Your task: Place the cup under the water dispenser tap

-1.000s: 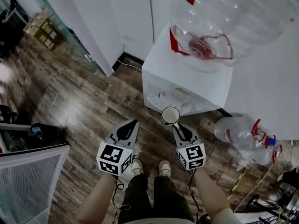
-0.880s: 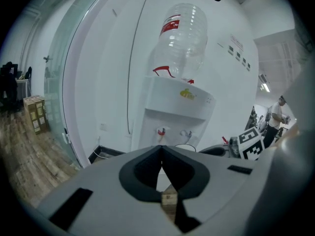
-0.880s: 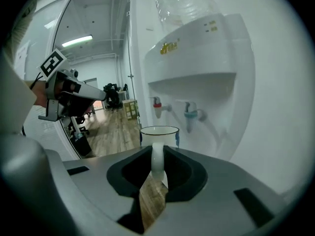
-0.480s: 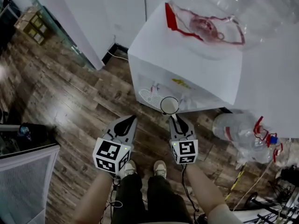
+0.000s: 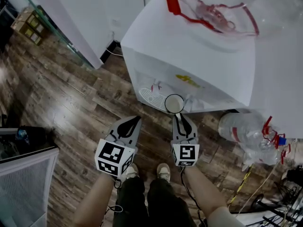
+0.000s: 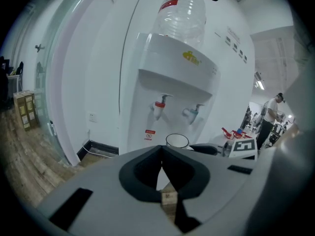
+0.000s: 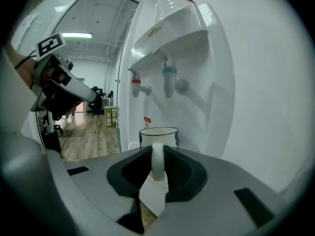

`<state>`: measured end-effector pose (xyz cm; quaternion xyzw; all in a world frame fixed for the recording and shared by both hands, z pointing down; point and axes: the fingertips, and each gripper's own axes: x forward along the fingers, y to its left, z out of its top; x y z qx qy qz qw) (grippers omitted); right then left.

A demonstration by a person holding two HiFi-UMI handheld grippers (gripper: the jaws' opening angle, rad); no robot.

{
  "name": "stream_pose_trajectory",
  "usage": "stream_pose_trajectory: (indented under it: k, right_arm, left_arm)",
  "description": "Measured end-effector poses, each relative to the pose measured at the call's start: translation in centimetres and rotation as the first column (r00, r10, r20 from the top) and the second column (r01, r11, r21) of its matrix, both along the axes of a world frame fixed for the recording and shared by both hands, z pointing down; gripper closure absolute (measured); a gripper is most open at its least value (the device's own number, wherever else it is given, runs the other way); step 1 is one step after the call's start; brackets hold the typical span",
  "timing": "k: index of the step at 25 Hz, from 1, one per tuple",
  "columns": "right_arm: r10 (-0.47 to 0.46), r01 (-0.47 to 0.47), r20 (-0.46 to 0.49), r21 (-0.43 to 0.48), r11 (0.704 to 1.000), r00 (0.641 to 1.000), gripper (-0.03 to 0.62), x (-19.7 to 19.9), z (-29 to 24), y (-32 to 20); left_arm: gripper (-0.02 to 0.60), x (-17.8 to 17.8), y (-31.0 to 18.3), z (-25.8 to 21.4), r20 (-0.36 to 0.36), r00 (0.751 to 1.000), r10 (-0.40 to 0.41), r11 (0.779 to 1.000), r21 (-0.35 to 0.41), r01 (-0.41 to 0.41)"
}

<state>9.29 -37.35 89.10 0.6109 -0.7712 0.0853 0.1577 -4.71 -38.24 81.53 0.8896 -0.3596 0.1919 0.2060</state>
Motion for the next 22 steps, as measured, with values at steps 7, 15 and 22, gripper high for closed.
stream_pose_trajectory:
  k: [7, 15, 22]
  right_arm:
    - [0.043, -0.044, 0.019, 0.067, 0.997, 0.999, 0.521, 0.3, 2.2, 0.2]
    - [0.083, -0.090, 0.085, 0.093, 0.992, 0.993, 0.520, 1.2, 2.9, 0.7]
    - [0.105, -0.112, 0.105, 0.059, 0.992, 0.989, 0.508, 1.4, 3.0, 0.7]
  left_arm:
    - [0.575, 0.3, 0.0, 1.8, -0.006, 1.000, 0.005, 1.000, -0.013, -0.005]
    - [0.575, 0.9, 0.6, 2.8, -0.004, 1.000, 0.018, 0.999, -0.034, -0.018]
    - [0.575, 1.1, 1.5, 3.1, 0.005, 0.999, 0.034, 0.997, -0.064, -0.034]
